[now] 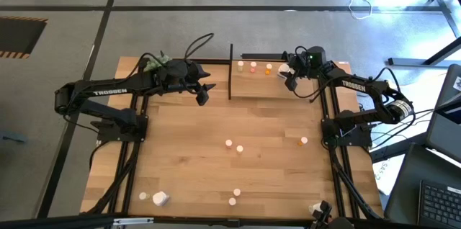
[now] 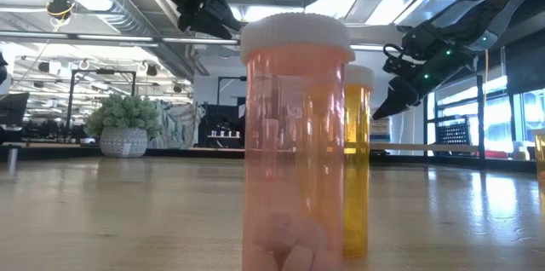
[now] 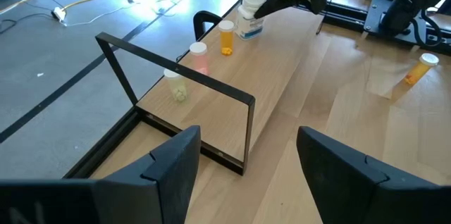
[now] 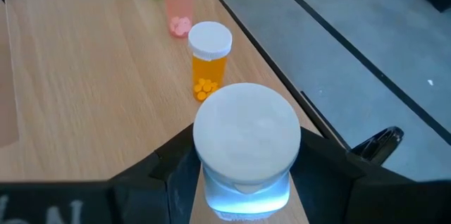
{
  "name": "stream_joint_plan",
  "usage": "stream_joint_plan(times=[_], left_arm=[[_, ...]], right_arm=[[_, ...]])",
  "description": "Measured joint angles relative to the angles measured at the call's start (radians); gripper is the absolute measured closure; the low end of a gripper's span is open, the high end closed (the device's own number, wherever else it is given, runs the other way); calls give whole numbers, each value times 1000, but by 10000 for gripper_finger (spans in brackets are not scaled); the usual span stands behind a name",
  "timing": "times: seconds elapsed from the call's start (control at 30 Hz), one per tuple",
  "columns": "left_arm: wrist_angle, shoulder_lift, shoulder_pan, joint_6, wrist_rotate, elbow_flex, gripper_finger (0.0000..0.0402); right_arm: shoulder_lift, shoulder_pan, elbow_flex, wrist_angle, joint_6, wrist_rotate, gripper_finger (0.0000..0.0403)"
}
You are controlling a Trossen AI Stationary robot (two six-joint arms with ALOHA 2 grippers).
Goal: Pick and place medicine bottles onto shelf by color
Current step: Put the top right white pill bottle on the shelf
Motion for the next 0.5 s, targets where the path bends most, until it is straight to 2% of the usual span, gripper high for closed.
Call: stream_joint_plan(times=[0.5], left_arm=[[0, 0, 0, 0, 0, 0, 172]], right_arm=[[-1, 0, 1, -11, 15, 5, 205]])
